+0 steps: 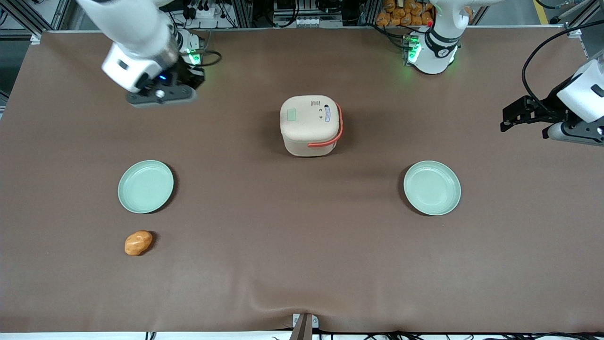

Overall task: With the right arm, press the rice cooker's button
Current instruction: 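Move the right gripper, closed, over the cream rice cooker's lid button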

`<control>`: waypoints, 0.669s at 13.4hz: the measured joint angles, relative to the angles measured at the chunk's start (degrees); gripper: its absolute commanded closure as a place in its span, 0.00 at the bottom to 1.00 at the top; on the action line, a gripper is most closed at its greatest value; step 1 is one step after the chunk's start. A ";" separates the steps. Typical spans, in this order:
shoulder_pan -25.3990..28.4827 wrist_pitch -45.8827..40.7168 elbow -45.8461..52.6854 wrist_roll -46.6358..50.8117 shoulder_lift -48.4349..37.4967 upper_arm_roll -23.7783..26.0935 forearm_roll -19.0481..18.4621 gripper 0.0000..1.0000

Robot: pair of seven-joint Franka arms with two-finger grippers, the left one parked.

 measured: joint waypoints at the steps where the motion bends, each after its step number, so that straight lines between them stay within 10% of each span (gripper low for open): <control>1: 0.65 0.95 -0.03 2.06 1.52 1.06 0.01 1.00; 9: 5.28 13.69 -3.46 12.32 9.22 4.67 3.09 1.00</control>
